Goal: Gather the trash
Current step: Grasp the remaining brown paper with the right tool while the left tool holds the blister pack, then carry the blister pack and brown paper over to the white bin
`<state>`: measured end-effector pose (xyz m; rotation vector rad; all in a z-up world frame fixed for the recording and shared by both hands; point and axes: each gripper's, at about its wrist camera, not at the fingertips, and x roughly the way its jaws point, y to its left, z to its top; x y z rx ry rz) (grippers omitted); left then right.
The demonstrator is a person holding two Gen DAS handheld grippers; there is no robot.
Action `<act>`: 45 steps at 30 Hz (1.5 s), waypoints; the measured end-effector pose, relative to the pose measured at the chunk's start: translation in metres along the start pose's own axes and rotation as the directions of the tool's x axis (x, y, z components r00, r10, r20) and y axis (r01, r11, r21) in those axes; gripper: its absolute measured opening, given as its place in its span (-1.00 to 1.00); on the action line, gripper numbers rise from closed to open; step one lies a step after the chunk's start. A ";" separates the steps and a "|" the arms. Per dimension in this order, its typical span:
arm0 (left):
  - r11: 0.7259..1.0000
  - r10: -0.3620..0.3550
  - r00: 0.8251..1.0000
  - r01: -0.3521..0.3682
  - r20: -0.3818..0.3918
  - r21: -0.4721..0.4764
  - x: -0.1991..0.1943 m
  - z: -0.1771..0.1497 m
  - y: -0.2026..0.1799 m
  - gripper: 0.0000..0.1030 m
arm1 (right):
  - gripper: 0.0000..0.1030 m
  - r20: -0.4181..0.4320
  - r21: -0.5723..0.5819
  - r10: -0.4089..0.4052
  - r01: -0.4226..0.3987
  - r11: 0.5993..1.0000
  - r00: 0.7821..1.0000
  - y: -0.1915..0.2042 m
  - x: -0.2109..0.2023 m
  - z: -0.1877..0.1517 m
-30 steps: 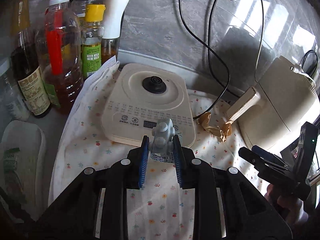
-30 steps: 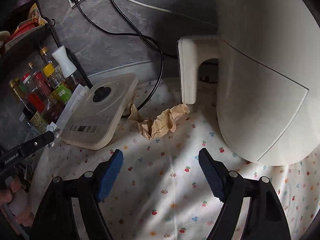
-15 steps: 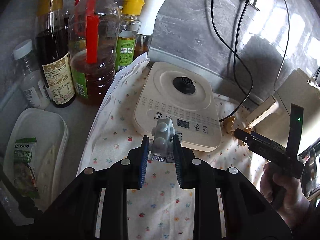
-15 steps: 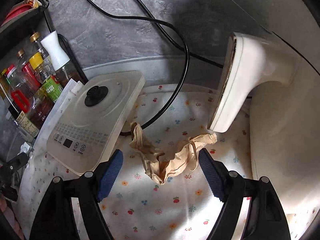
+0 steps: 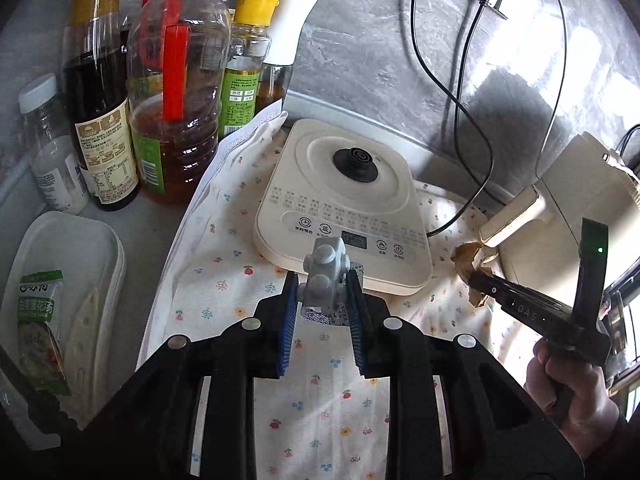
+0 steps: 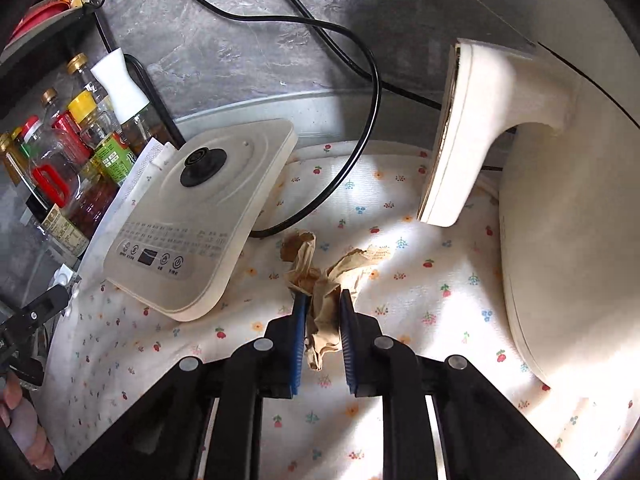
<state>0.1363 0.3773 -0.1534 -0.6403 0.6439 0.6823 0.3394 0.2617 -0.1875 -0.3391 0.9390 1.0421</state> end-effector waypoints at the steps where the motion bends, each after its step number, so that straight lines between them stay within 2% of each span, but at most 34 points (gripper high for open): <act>1: 1.000 -0.010 1.000 0.010 0.000 0.006 -0.001 -0.001 -0.001 -0.54 | -0.68 0.000 0.001 -0.002 0.002 1.000 1.000 0.002 -0.005 -0.005; 9: 0.989 -0.136 0.990 0.137 -0.030 0.062 -0.003 -0.010 -0.014 -0.53 | -0.68 0.038 0.088 -0.019 0.016 0.996 0.999 0.009 -0.056 -0.045; 16: 0.952 -0.258 0.960 0.271 -0.105 0.144 0.001 -0.028 -0.036 -0.54 | -0.68 0.059 0.206 -0.097 0.083 0.975 0.993 0.005 -0.099 -0.091; 21: 0.909 -0.337 0.925 0.369 -0.177 0.193 0.007 -0.048 -0.056 -0.53 | -0.69 0.058 0.297 -0.179 0.154 0.942 0.982 0.000 -0.129 -0.130; 26: 0.868 -0.398 0.883 0.451 -0.249 0.210 0.009 -0.070 -0.078 -0.54 | -0.71 0.016 0.353 -0.257 0.235 0.906 0.966 -0.004 -0.152 -0.165; 32: 0.820 -0.464 0.835 0.531 -0.297 0.213 0.009 -0.094 -0.101 -0.54 | -0.73 -0.029 0.387 -0.346 0.330 0.861 0.938 -0.011 -0.178 -0.191; 36: 0.785 -0.511 0.797 0.586 -0.321 0.203 0.007 -0.108 -0.120 -0.54 | -0.73 -0.061 0.389 -0.403 0.394 0.833 0.913 -0.021 -0.199 -0.206; 45: 0.700 -0.556 0.727 0.671 -0.403 0.245 -0.007 -0.153 -0.178 -0.54 | -0.71 -0.109 0.529 -0.504 0.479 0.701 0.857 -0.075 -0.256 -0.264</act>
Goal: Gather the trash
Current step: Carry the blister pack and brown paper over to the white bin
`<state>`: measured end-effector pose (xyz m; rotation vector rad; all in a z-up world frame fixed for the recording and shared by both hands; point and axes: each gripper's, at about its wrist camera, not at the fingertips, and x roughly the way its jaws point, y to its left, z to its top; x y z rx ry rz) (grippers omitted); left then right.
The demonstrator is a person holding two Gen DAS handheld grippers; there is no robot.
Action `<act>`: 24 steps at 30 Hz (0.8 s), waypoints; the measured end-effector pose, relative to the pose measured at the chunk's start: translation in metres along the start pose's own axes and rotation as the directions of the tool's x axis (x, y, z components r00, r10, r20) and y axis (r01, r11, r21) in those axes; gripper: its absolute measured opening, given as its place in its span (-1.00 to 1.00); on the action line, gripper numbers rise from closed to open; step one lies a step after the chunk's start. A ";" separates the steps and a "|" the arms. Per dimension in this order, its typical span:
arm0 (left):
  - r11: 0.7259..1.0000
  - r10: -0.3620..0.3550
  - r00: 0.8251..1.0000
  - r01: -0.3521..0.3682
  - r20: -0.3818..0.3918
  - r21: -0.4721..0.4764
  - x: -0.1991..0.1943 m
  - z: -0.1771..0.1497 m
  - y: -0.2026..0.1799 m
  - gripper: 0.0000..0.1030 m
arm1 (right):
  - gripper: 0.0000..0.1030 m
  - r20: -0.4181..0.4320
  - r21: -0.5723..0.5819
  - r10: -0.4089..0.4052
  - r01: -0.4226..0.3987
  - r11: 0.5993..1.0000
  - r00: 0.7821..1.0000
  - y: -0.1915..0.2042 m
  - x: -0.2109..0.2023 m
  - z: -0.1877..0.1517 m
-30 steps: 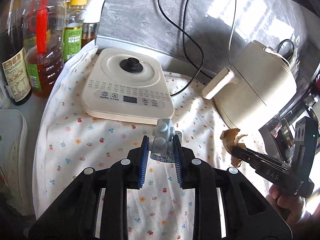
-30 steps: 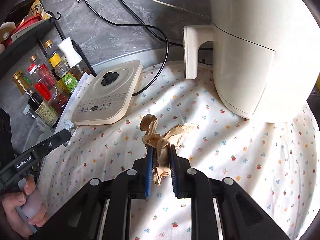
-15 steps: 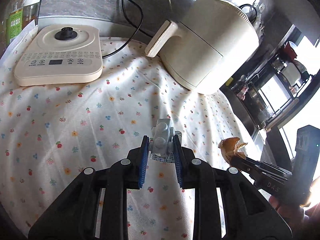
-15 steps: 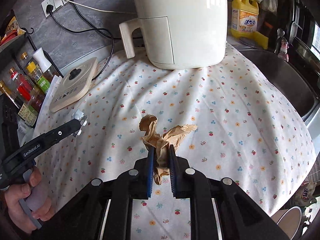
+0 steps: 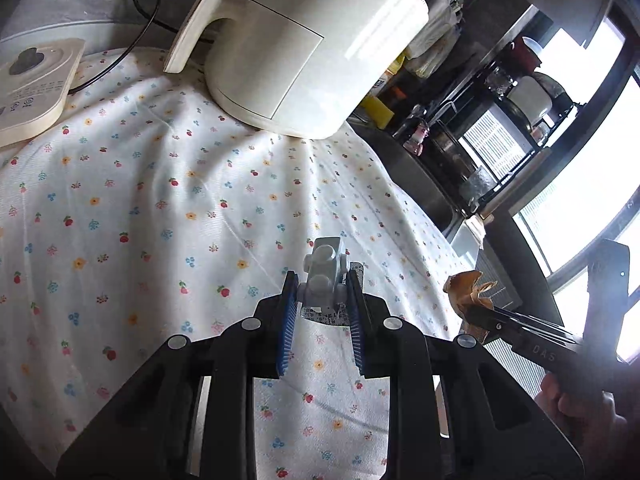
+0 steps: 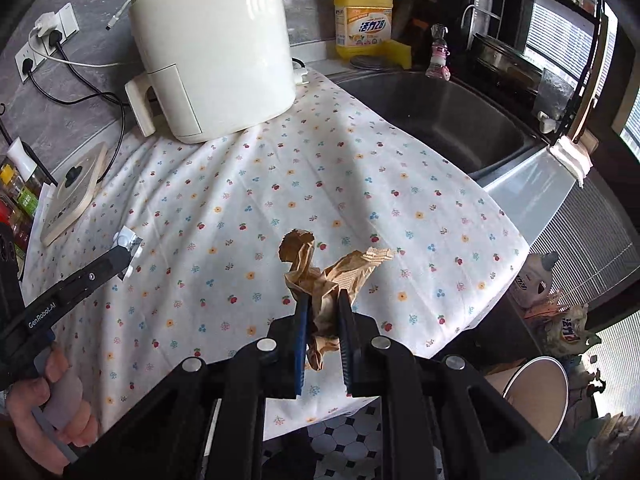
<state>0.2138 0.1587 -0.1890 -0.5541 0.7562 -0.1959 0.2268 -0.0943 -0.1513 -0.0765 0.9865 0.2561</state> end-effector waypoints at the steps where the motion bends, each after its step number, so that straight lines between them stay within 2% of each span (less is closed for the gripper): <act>1: 1.000 -0.010 1.000 0.010 -0.013 0.011 0.007 -0.002 -0.009 -0.54 | -0.71 0.005 0.021 -0.011 0.011 1.000 1.000 -0.013 -0.003 -0.003; 7: 0.993 -0.057 0.995 0.065 -0.081 0.102 0.042 -0.018 -0.072 -0.53 | -0.70 0.014 0.151 -0.077 0.074 0.986 0.997 -0.095 -0.017 -0.022; 12: 0.979 -0.079 0.988 0.101 -0.130 0.178 0.073 -0.038 -0.135 -0.53 | -0.68 0.025 0.251 -0.104 0.095 0.963 0.994 -0.171 -0.034 -0.049; 24: 0.960 -0.043 0.980 0.095 -0.196 0.263 0.137 -0.115 -0.284 -0.53 | -0.60 -0.014 0.378 -0.098 0.096 0.921 0.995 -0.353 -0.048 -0.132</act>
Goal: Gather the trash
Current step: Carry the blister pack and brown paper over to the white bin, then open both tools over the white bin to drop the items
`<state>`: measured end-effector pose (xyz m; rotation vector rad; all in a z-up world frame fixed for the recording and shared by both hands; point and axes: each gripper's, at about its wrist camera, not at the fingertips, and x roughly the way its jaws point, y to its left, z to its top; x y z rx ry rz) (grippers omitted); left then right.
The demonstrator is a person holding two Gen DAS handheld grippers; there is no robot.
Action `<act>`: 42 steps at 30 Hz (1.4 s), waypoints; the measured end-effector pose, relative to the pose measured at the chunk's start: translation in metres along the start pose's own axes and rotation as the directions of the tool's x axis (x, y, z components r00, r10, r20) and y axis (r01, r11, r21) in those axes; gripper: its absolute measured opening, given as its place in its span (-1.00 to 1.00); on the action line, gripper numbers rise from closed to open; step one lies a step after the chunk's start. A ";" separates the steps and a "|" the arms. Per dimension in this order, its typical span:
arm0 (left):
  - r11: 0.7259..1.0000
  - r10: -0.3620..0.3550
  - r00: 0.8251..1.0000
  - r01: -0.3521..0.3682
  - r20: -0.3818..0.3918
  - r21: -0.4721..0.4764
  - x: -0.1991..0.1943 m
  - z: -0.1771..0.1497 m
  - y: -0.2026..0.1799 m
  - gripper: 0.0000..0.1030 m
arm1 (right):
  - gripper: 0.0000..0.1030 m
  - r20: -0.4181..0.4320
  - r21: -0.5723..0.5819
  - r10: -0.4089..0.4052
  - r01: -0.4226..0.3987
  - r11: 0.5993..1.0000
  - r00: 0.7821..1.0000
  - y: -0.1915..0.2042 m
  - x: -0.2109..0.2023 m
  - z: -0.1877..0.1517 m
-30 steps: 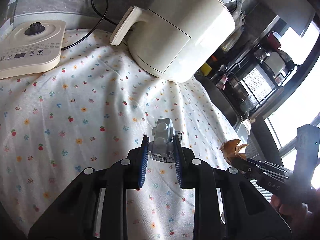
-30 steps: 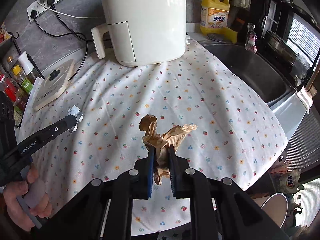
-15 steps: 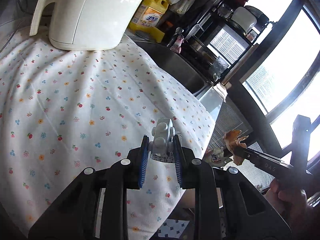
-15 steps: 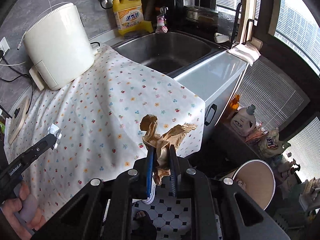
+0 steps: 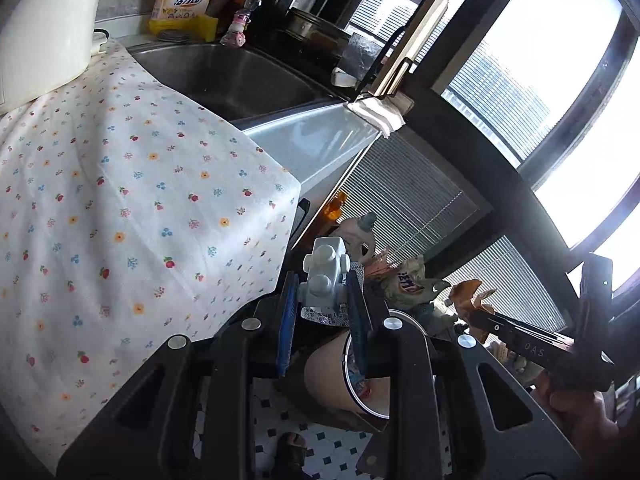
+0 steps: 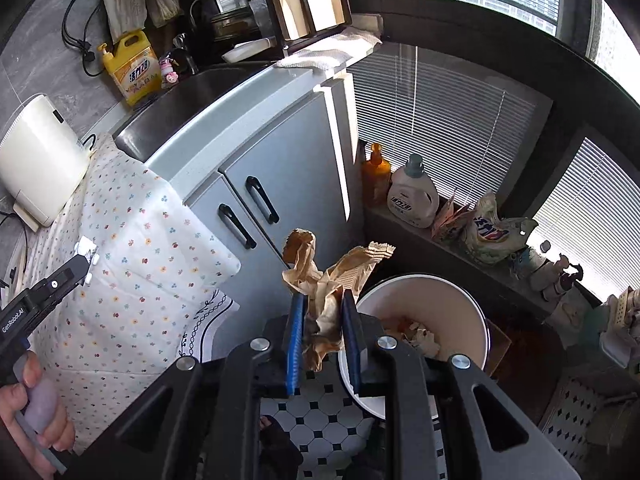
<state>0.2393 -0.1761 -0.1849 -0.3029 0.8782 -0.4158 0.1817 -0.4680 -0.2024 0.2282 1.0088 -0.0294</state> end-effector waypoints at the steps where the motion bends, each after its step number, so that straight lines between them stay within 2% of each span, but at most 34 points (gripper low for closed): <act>1: 1.000 0.000 1.000 0.000 -0.007 0.010 0.006 -0.004 -0.012 -0.53 | -0.57 -0.005 -0.001 0.004 -0.004 1.000 1.000 -0.012 0.003 -0.001; 5: 1.000 0.011 0.999 -0.010 -0.046 0.020 0.032 -0.020 -0.047 -0.53 | -0.34 -0.049 -0.004 0.048 -0.048 0.999 0.998 -0.051 0.019 -0.006; 7: 1.000 0.014 0.998 -0.013 -0.056 0.025 0.043 -0.029 -0.063 -0.53 | 0.03 -0.048 -0.012 0.039 -0.040 0.999 0.998 -0.066 0.024 -0.010; 9: 0.999 0.018 0.998 -0.016 -0.061 0.034 0.053 -0.035 -0.077 -0.53 | 0.12 -0.056 -0.004 0.047 -0.047 0.999 0.997 -0.082 0.028 -0.014; 20: 1.000 -0.015 0.988 0.019 -0.151 0.019 0.113 -0.075 -0.129 -0.53 | 0.14 -0.091 0.021 0.027 -0.025 0.999 0.995 -0.149 0.032 -0.032; 26: 0.995 -0.078 0.974 0.090 -0.211 0.048 0.137 -0.079 -0.161 -0.52 | 0.14 -0.073 0.049 0.010 -0.006 0.999 0.997 -0.168 0.020 -0.034; 27: 0.993 -0.092 0.971 0.106 -0.219 0.052 0.139 -0.079 -0.166 -0.49 | 0.14 -0.068 0.056 0.008 -0.004 0.998 0.998 -0.172 0.017 -0.034; 30: 0.990 -0.120 0.970 0.134 -0.214 0.054 0.141 -0.077 -0.177 0.21 | 0.14 -0.052 0.064 0.002 0.002 0.998 0.999 -0.181 0.010 -0.033; 35: 0.993 -0.096 0.978 0.107 -0.183 0.056 0.128 -0.071 -0.178 0.31 | 0.14 -0.049 0.083 0.017 -0.013 0.996 0.999 -0.191 0.006 -0.030; 38: 0.998 -0.052 0.986 0.058 -0.157 0.031 0.110 -0.068 -0.170 0.39 | 0.14 -0.058 0.071 0.043 -0.039 0.997 0.997 -0.190 0.005 -0.029; 42: 1.000 0.017 0.994 -0.018 -0.105 -0.003 0.075 -0.063 -0.152 0.52 | 0.26 -0.062 0.044 0.078 -0.076 0.996 0.995 -0.181 0.001 -0.025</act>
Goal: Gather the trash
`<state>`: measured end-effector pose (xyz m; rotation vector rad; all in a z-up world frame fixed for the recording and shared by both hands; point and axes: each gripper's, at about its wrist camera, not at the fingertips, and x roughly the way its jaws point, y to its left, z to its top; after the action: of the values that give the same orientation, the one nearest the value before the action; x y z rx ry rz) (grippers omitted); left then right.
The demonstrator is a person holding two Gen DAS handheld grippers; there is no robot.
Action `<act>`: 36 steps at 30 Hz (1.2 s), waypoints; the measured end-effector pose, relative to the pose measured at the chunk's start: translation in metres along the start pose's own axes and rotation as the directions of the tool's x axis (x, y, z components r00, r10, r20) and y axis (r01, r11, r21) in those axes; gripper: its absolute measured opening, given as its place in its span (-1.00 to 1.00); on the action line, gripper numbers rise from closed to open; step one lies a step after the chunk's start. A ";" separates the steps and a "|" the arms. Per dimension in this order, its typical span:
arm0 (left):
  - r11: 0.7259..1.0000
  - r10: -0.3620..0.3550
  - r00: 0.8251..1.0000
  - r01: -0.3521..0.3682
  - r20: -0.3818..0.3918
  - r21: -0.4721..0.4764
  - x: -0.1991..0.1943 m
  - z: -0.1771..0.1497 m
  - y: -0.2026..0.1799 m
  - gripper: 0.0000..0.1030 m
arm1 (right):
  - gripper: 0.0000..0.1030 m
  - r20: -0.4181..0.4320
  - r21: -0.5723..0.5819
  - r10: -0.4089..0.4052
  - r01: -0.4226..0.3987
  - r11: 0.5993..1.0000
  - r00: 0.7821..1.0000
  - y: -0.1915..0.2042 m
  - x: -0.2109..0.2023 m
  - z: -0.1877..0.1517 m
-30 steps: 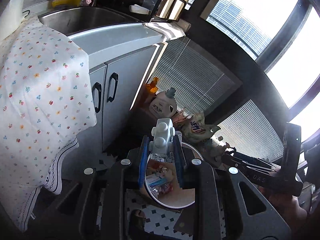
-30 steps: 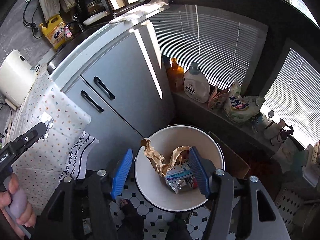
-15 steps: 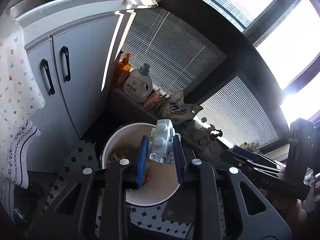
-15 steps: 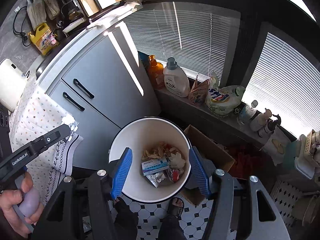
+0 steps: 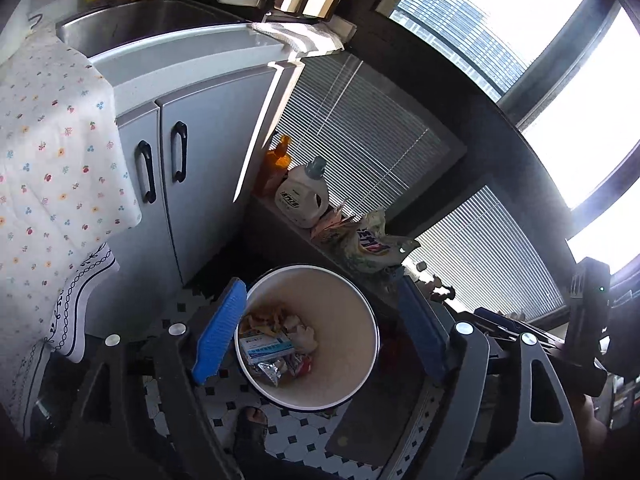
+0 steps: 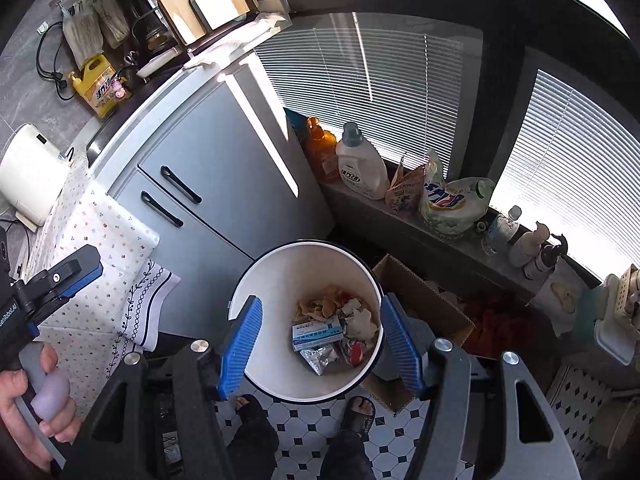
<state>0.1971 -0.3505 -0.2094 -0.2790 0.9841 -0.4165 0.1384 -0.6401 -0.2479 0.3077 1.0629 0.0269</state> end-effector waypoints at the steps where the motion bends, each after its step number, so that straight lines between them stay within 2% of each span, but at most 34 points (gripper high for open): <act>1: 1.000 0.012 1.000 -0.012 0.016 -0.011 -0.010 0.000 0.005 0.55 | 0.28 0.002 -0.007 0.009 -0.009 1.000 1.000 0.004 -0.002 0.001; 9: 0.996 0.077 0.990 -0.072 0.121 -0.049 -0.081 0.001 0.046 0.67 | 0.39 0.061 -0.064 0.043 -0.039 0.997 0.997 0.052 -0.025 0.006; 14: 0.991 0.128 0.978 -0.121 0.166 -0.053 -0.134 -0.002 0.076 0.80 | 0.54 0.114 -0.086 0.059 -0.049 0.995 0.992 0.093 -0.048 0.004; 18: 0.983 0.185 0.962 -0.179 0.202 -0.048 -0.181 -0.004 0.100 0.88 | 0.66 0.134 -0.074 0.064 -0.054 0.996 0.989 0.126 -0.066 -0.005; 24: 0.959 0.285 0.927 -0.276 0.243 -0.072 -0.251 -0.019 0.132 0.88 | 0.81 0.176 -0.095 0.098 -0.082 0.992 0.979 0.178 -0.091 -0.024; 32: 0.940 0.340 0.891 -0.322 0.302 -0.108 -0.331 -0.048 0.154 0.88 | 0.85 0.200 -0.159 0.180 -0.149 0.976 0.963 0.252 -0.130 -0.050; 36: 0.935 0.354 0.881 -0.331 0.314 -0.125 -0.362 -0.062 0.162 0.88 | 0.85 0.223 -0.161 0.217 -0.183 0.970 0.950 0.276 -0.152 -0.062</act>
<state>0.0029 -0.0425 -0.0394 -0.2204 0.6950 -0.0065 0.0453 -0.3869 -0.0735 0.2840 0.7826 0.2402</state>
